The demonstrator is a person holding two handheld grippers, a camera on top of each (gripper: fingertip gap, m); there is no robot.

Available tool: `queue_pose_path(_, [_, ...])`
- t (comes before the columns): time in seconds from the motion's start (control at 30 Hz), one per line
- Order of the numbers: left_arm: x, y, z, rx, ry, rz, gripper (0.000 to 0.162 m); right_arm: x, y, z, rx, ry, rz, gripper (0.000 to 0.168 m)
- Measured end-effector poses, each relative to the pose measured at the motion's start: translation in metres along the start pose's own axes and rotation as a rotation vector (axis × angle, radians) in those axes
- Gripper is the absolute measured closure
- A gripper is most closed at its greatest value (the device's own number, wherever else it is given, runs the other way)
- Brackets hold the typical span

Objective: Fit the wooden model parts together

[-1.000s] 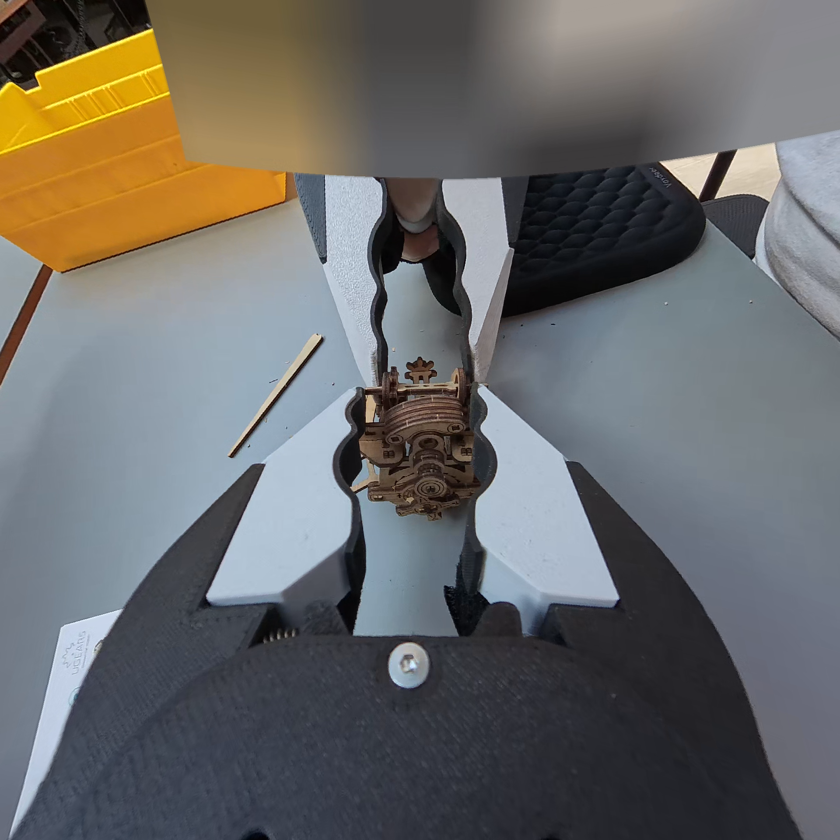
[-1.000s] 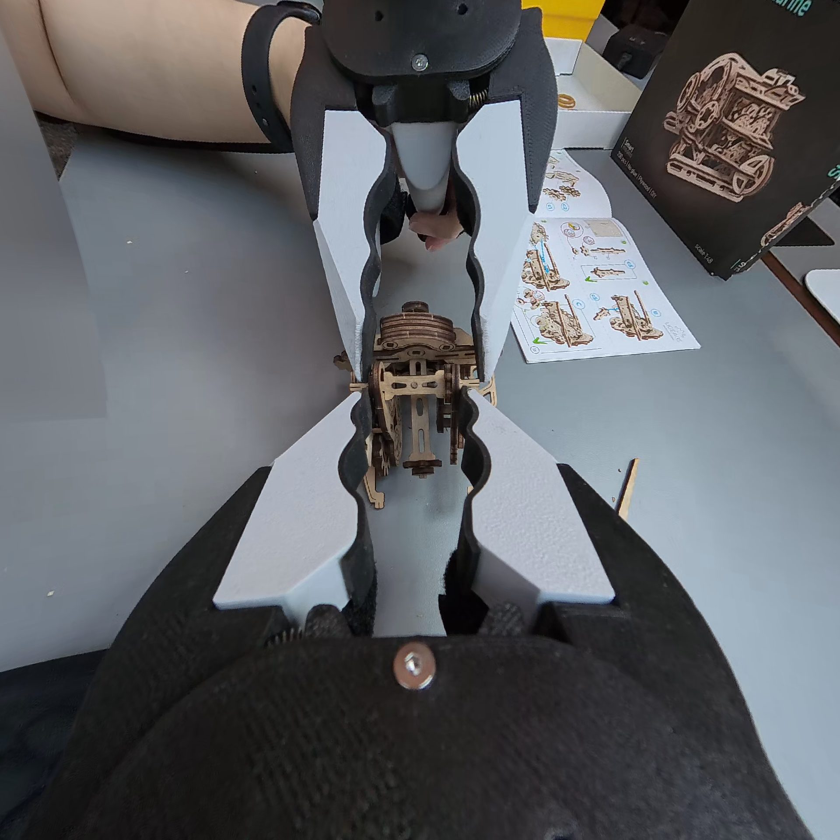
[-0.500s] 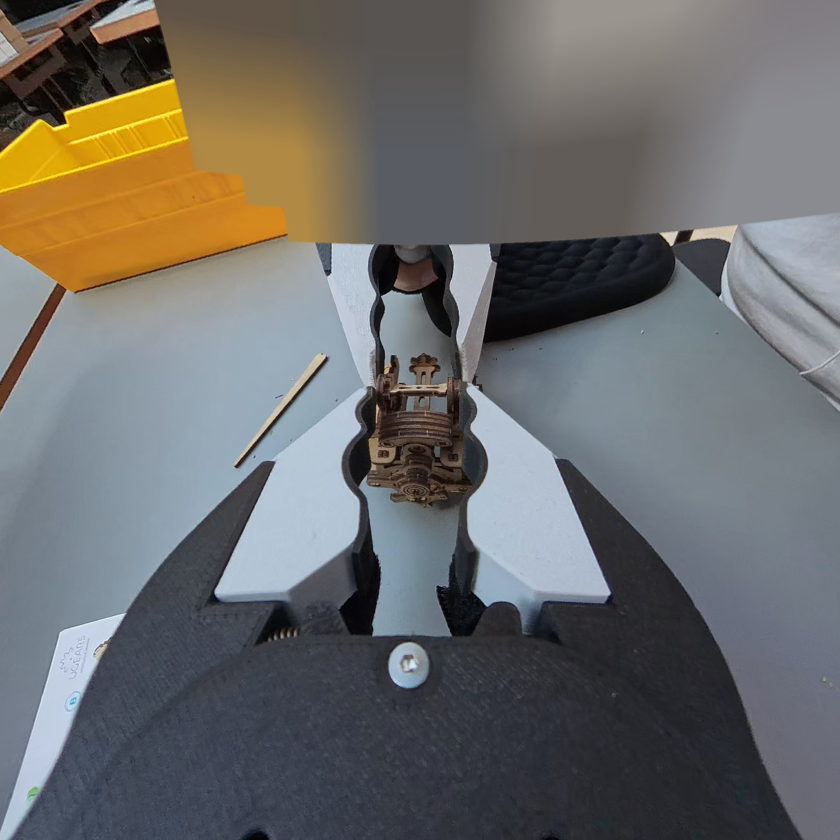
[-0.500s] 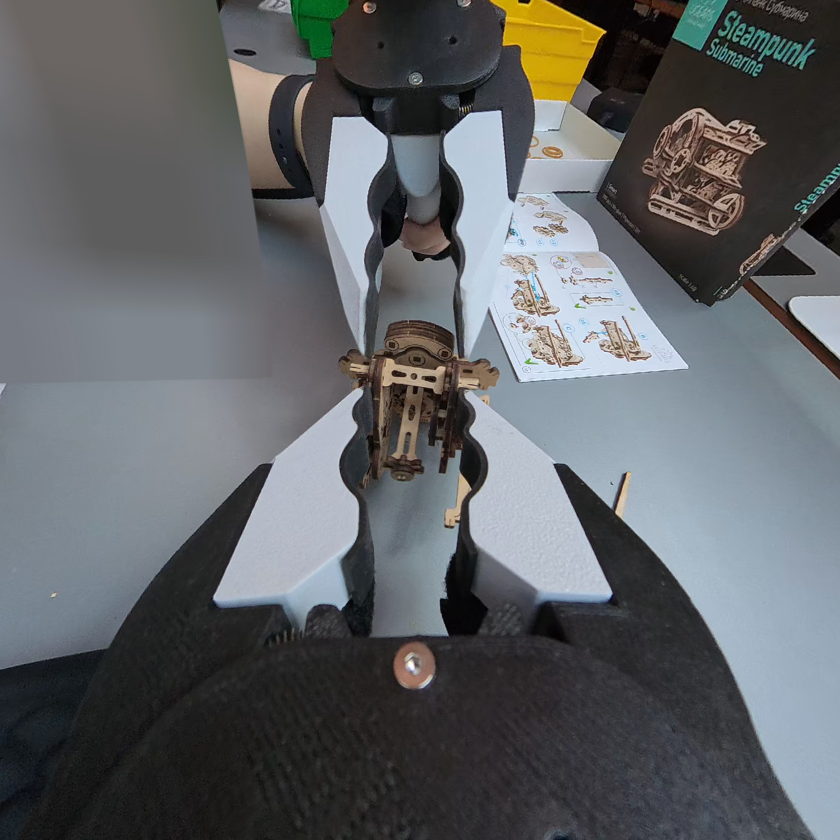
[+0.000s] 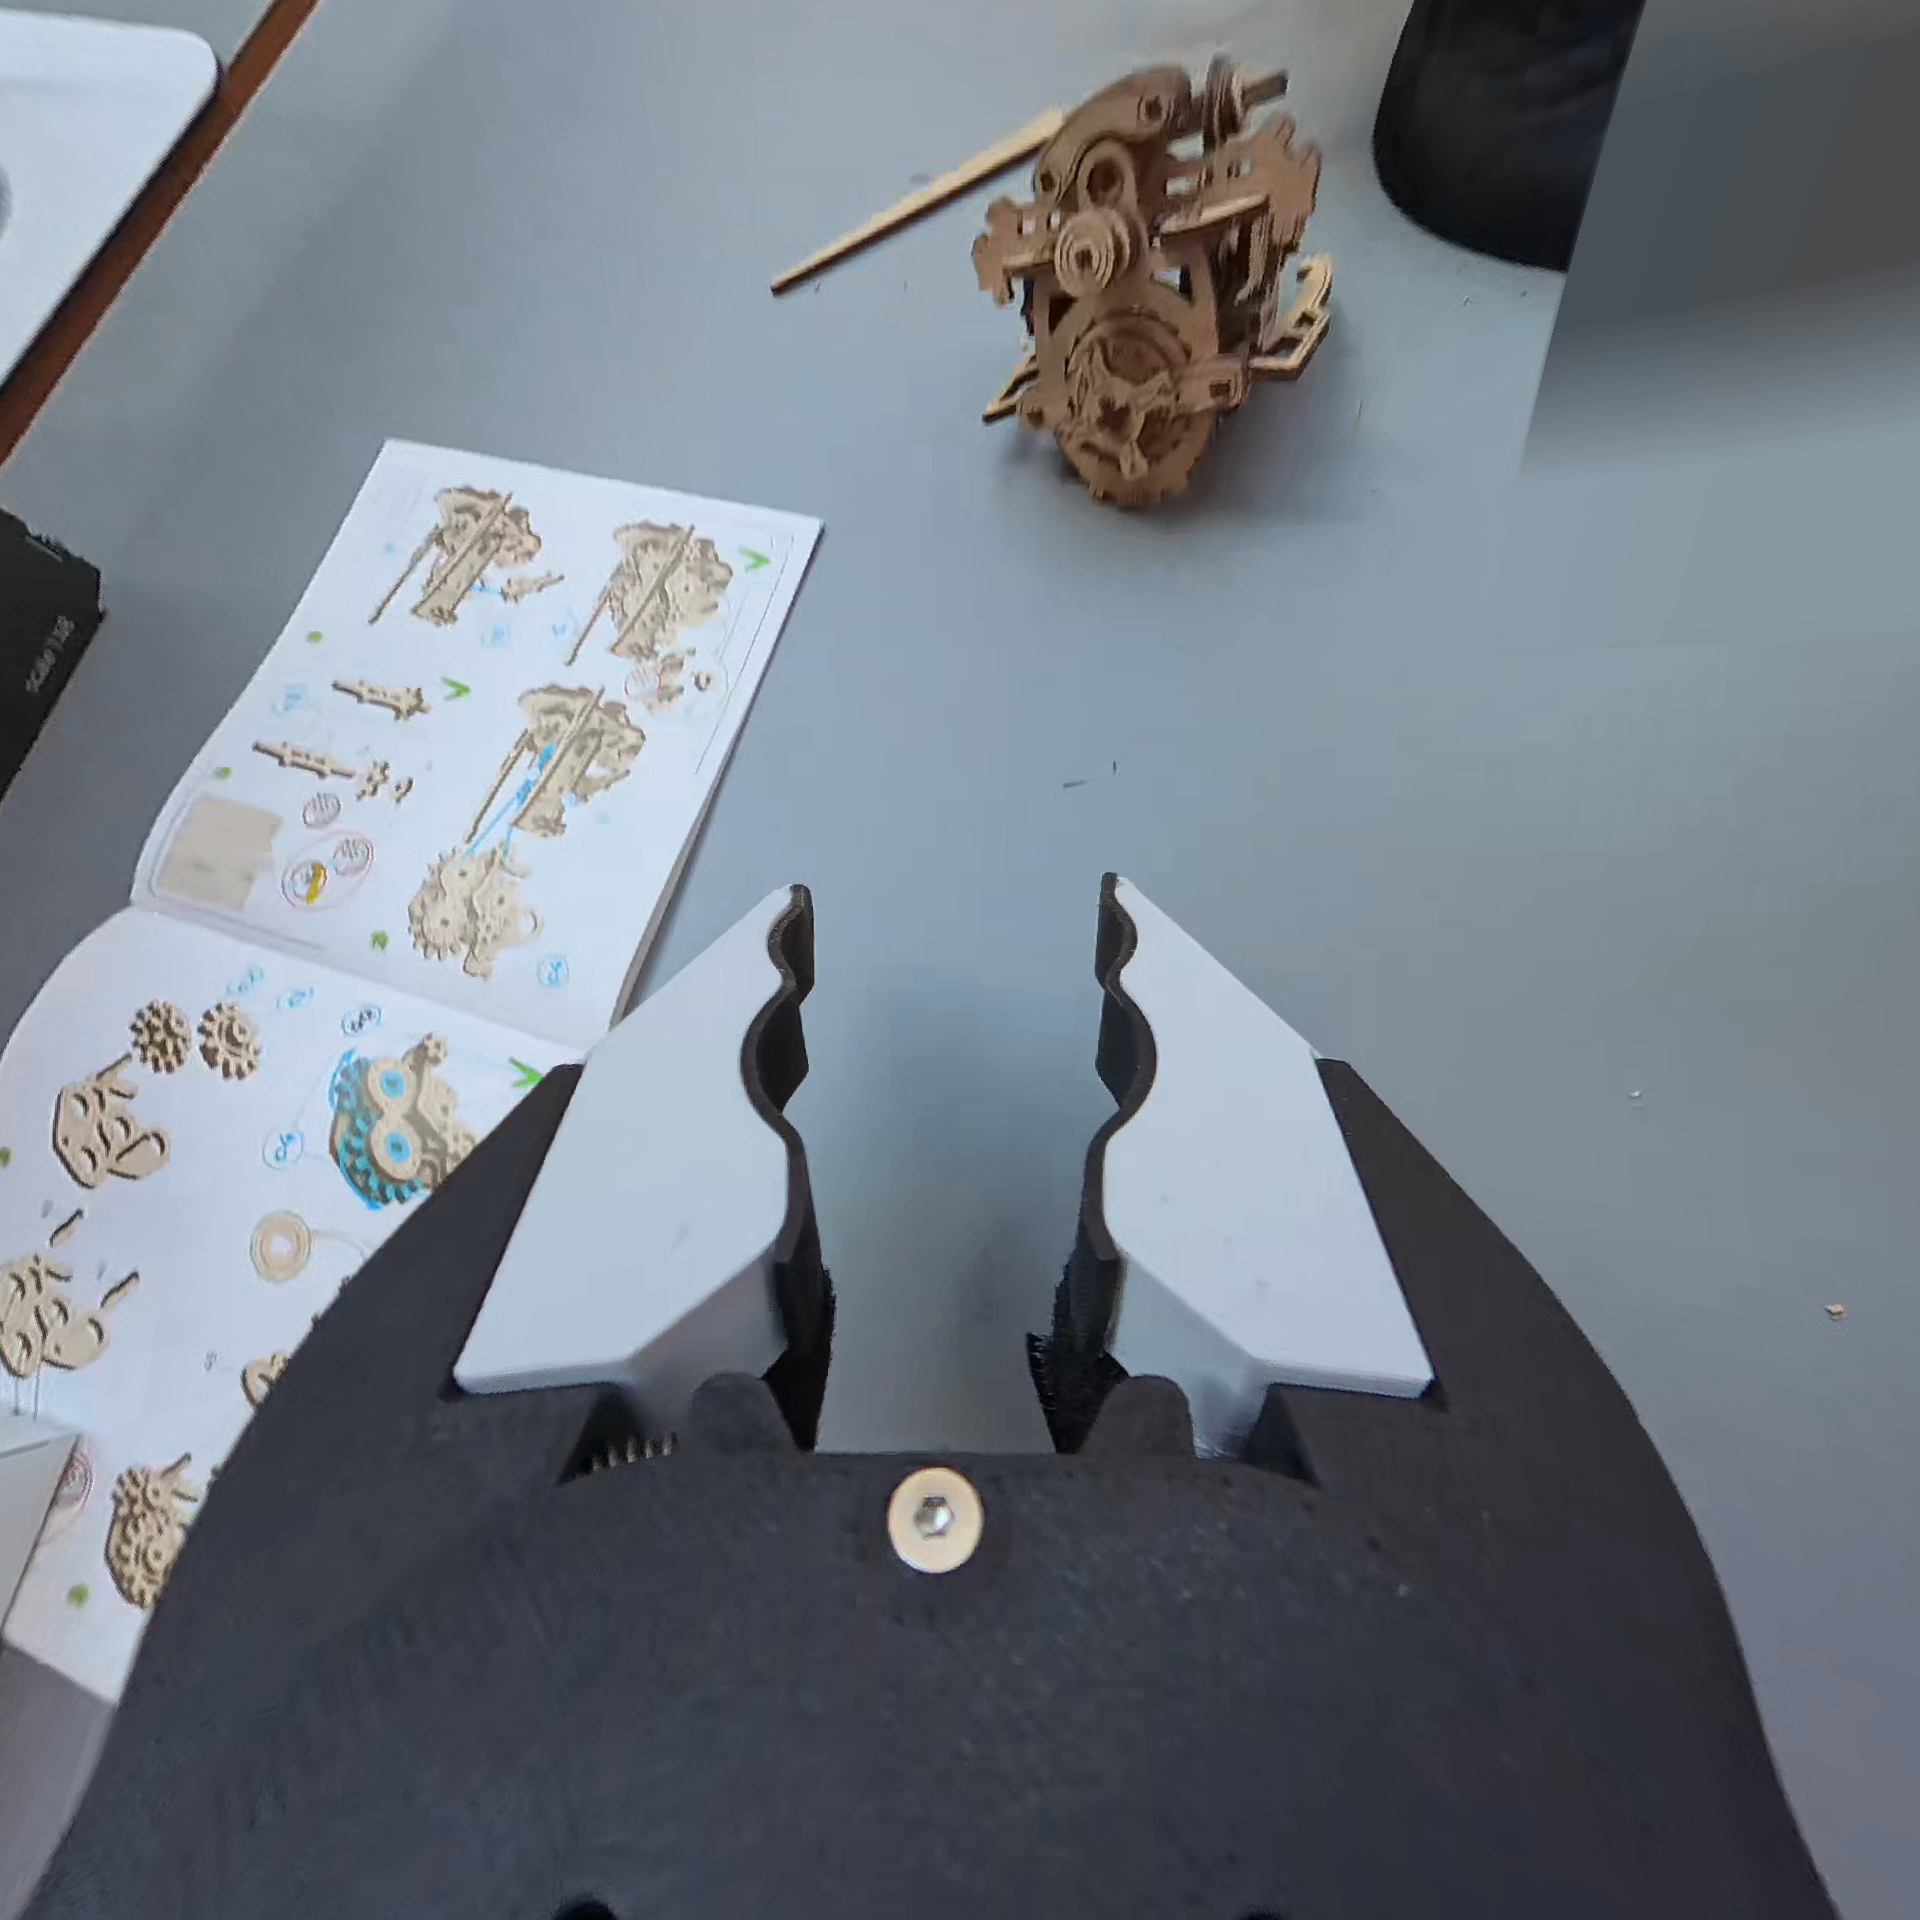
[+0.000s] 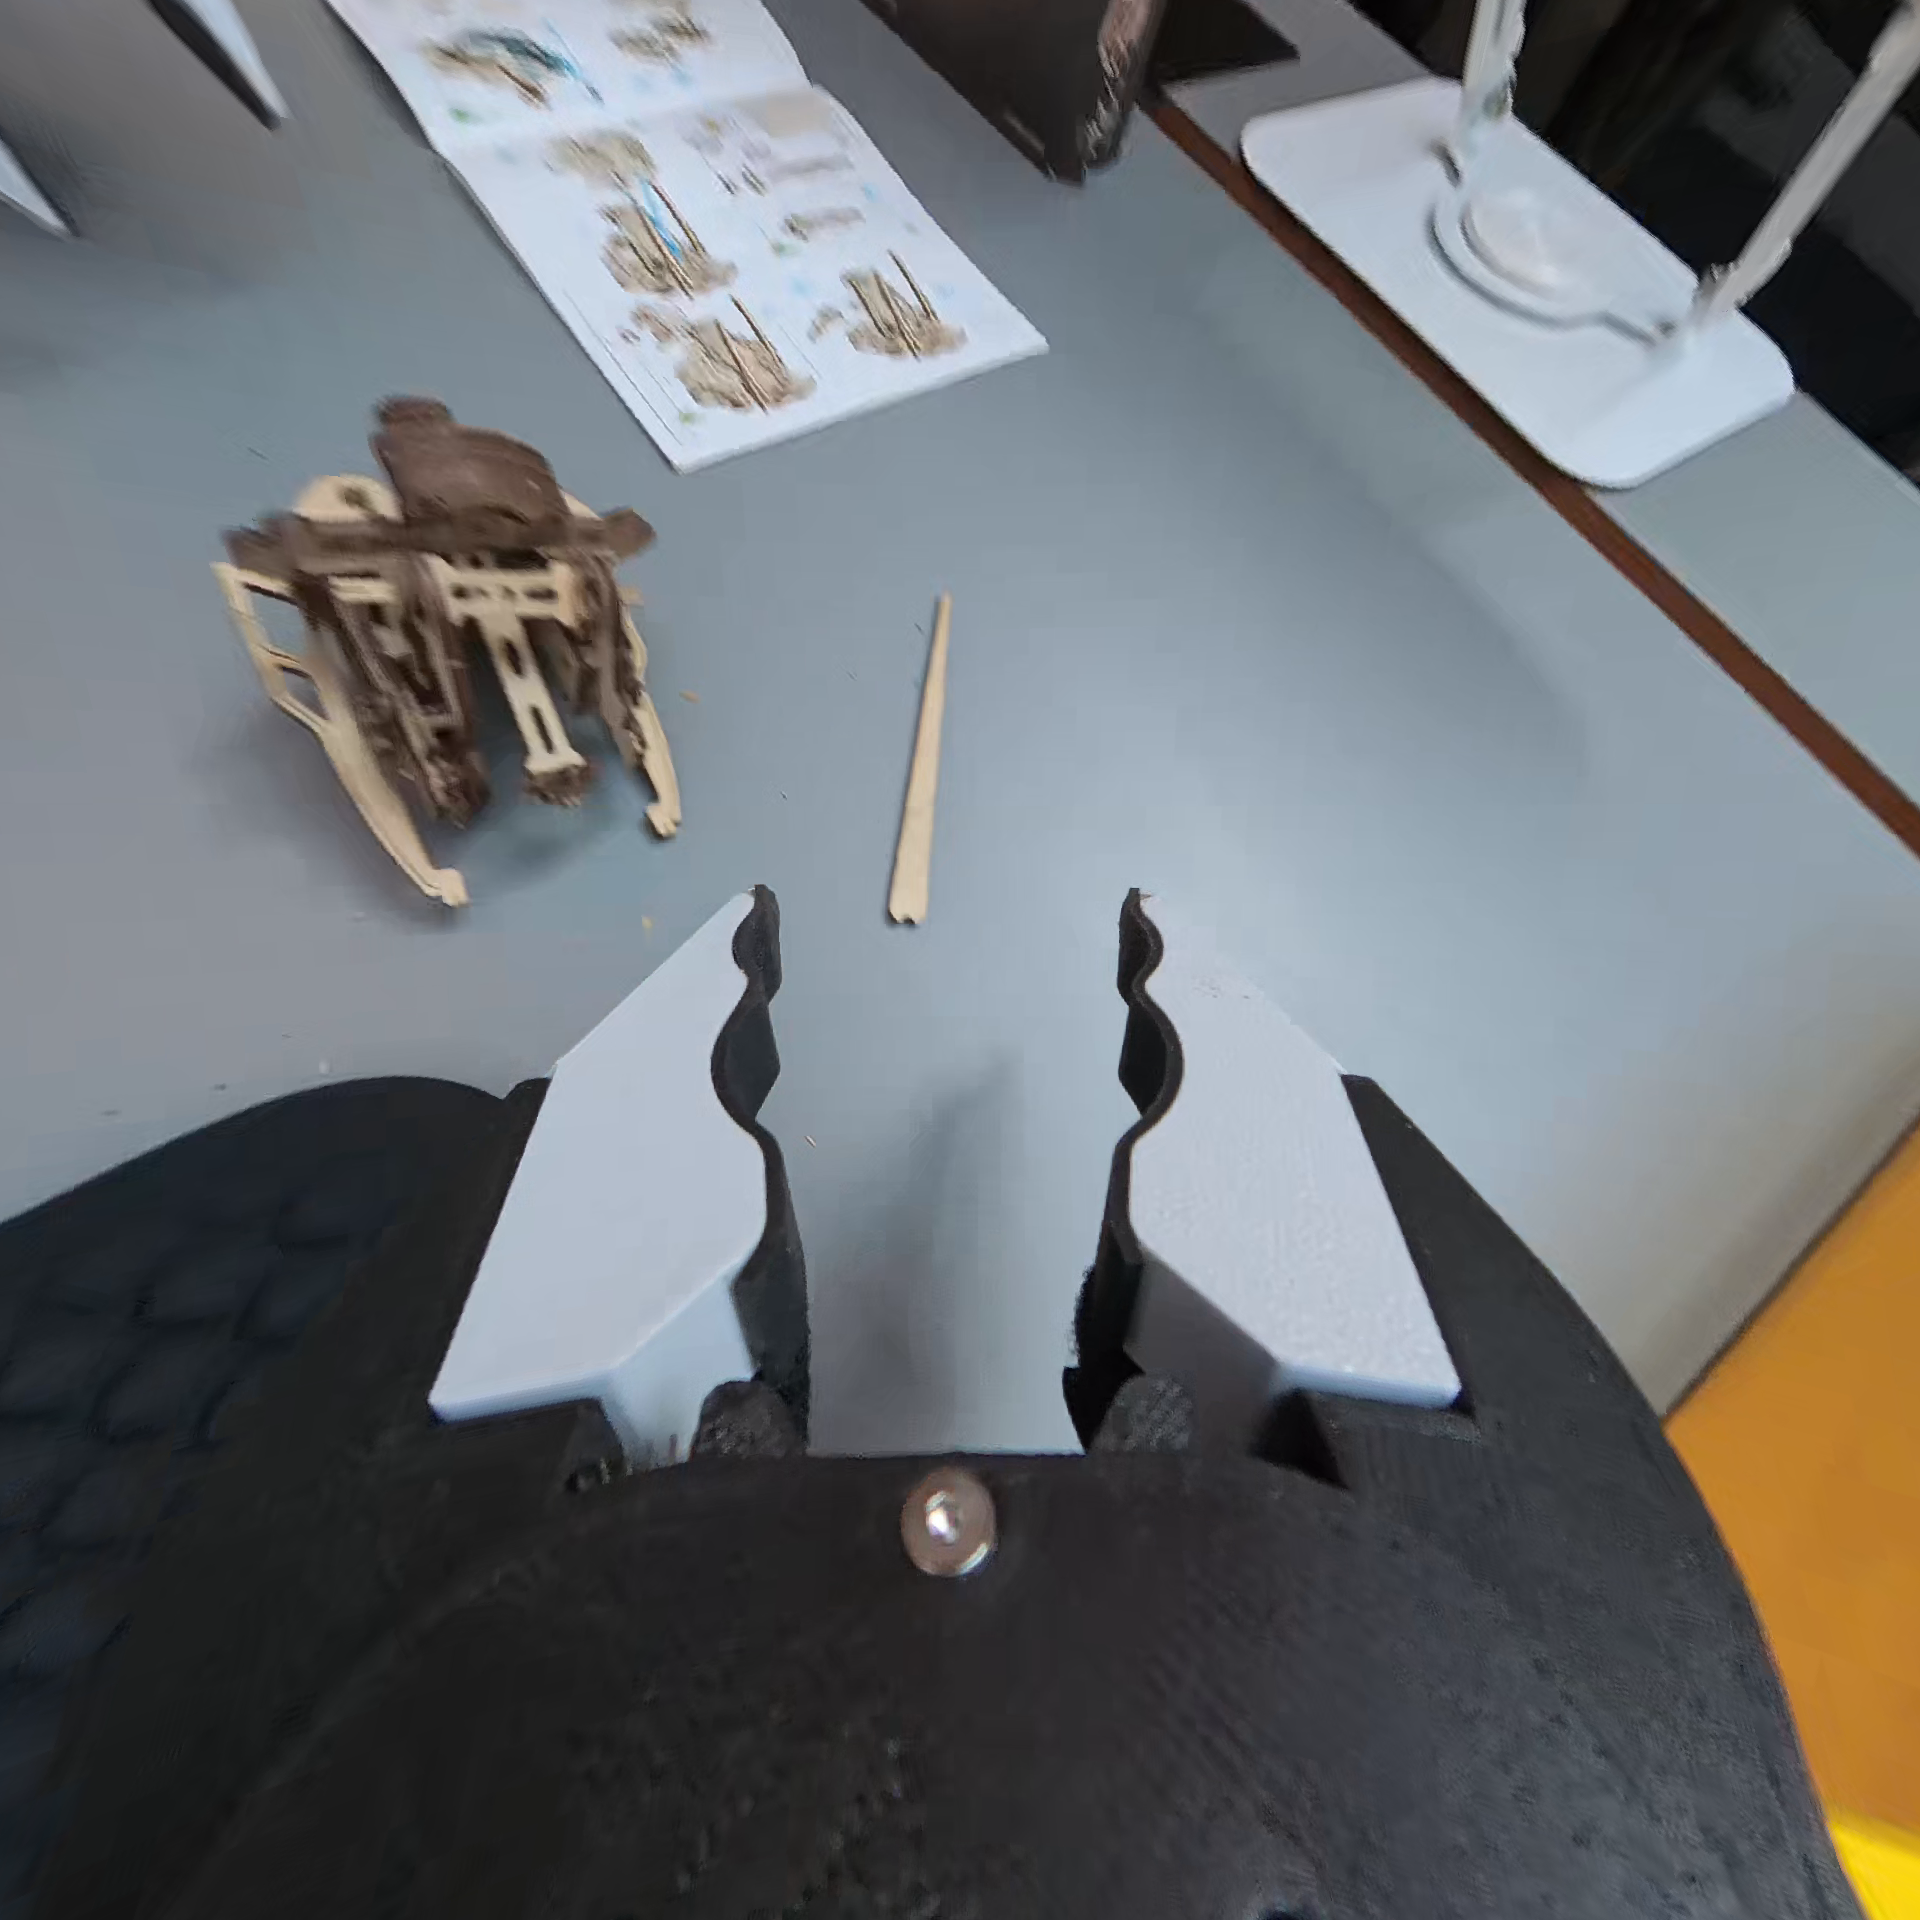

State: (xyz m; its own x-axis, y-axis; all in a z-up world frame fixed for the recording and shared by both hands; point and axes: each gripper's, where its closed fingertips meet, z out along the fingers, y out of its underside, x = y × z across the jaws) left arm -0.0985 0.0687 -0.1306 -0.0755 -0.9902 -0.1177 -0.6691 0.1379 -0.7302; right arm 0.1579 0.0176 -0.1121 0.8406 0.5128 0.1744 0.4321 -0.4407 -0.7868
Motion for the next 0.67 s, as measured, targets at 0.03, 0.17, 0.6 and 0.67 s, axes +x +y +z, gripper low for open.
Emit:
queue_pose_path(0.03, [0.000,0.009,0.001,-0.040,-0.025,-0.002,0.108,0.011,0.016,0.002,-0.049,0.064,0.034,0.100])
queue_pose_path(0.17, [0.001,0.023,0.012,-0.101,-0.088,-0.022,0.111,0.015,0.049,0.014,-0.079,0.058,0.194,0.098])
queue_pose_path(0.6, [0.008,0.014,0.027,0.034,-0.014,-0.132,0.094,0.008,0.038,0.025,-0.036,-0.076,0.089,0.097])
queue_pose_path(0.67, [0.007,0.014,0.028,0.034,-0.024,-0.137,0.096,0.003,0.036,0.026,-0.030,-0.104,0.067,0.103])
